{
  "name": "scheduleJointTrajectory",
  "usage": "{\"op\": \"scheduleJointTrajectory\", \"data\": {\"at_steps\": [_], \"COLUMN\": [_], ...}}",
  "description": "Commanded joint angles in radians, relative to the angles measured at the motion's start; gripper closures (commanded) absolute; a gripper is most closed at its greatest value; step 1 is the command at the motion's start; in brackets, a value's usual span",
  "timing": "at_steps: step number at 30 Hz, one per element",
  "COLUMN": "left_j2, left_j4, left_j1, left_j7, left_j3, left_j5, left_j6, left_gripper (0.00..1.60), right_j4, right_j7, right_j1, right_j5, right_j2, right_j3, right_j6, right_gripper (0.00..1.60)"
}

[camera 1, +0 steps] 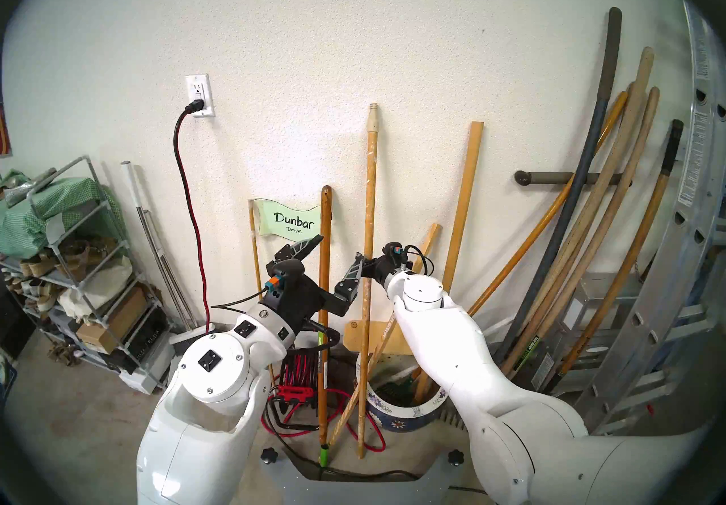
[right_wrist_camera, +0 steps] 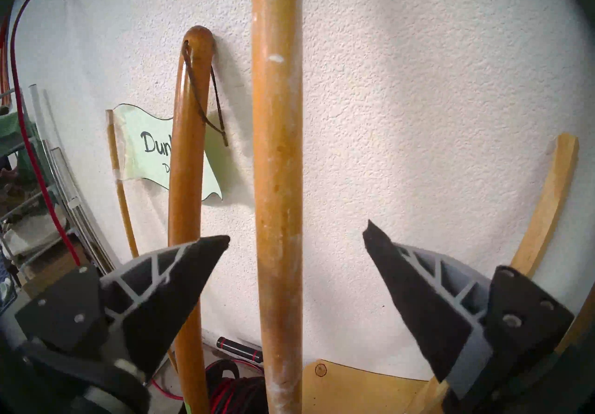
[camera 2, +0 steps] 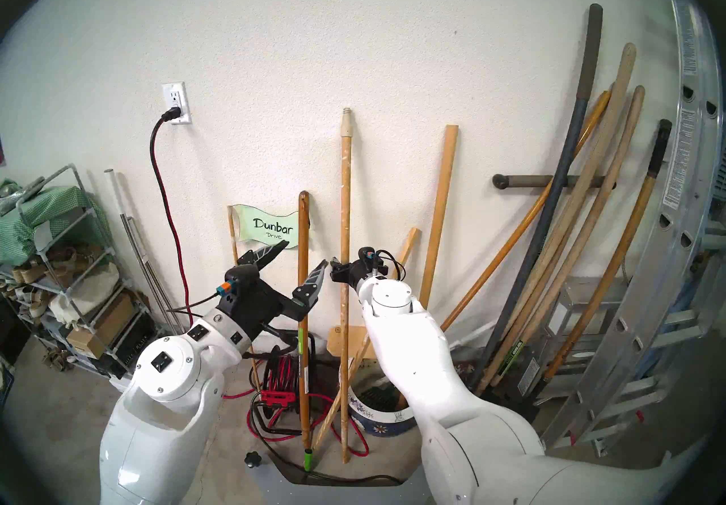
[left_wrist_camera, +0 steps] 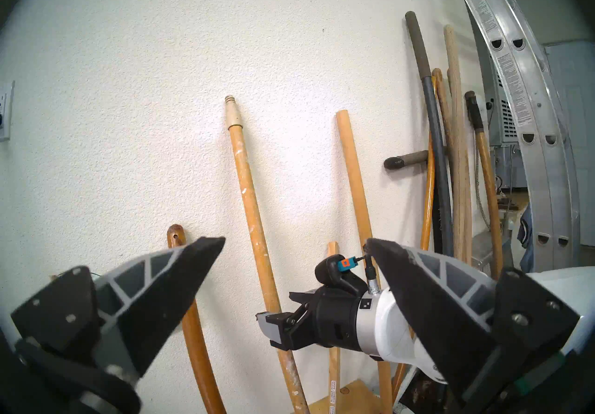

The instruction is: Put wooden sticks into the pot

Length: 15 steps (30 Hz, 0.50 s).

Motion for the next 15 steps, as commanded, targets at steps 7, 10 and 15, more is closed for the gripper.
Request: {"op": "scheduleJointTrajectory", "data": {"at_steps": [7, 10, 15], "left_j2": [0.0, 0.0, 0.0], "left_j4": [0.0, 0.0, 0.0], "left_j1": [0.0, 0.0, 0.0], "left_j7": [0.0, 0.0, 0.0], "left_j3": [0.0, 0.0, 0.0], "left_j5": [0.0, 0.0, 0.0], "left_j6": [0.0, 0.0, 0.0], "left_gripper": [0.0, 0.0, 0.0], "right_j4": [0.125, 0.052, -0.032], "right_j7": [-0.02, -0.001, 0.018], "right_j1": [0.084, 0.05, 0.013], "right_j5": [-0.006, 0.004, 0.031], "right_j2": [-0.045, -0.035, -0.023], "right_j3": [0.002, 0.007, 0.03], "right_j6": [-0.075, -0.062, -0.063], "right_gripper": [1.6, 1.6, 1.6]}}
